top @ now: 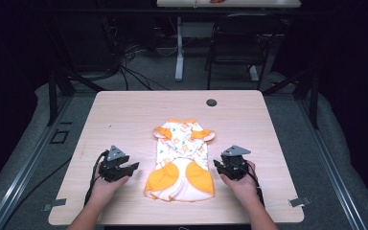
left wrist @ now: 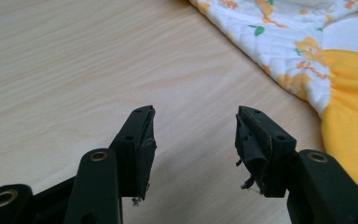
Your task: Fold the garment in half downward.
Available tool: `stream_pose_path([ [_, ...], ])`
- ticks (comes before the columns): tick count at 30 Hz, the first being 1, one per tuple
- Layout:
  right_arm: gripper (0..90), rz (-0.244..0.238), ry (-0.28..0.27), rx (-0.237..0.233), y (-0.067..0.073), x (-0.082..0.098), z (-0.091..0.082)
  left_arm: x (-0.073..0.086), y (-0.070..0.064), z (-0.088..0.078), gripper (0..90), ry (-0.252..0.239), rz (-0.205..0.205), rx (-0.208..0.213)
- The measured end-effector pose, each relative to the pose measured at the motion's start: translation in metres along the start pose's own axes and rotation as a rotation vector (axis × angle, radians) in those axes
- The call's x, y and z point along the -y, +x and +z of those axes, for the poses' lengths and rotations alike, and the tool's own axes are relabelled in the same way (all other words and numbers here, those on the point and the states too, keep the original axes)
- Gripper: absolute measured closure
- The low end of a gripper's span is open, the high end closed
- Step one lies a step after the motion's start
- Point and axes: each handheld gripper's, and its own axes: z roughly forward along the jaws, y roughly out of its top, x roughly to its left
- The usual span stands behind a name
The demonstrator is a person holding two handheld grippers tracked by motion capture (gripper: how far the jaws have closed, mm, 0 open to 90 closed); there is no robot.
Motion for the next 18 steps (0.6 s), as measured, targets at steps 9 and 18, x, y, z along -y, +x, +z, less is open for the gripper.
stream_pose_path([
  [9,76.0,-0.032,-0.026,-0.107,0.02,-0.005,0.004,-0.006,-0.02,0.006,63.0,-0.013,0.019,0.061],
  [18,85.1,-0.141,0.012,-0.143,0.042,-0.008,0.01,-0.015,-0.062,0.02,84.1,0.016,0.161,0.168],
])
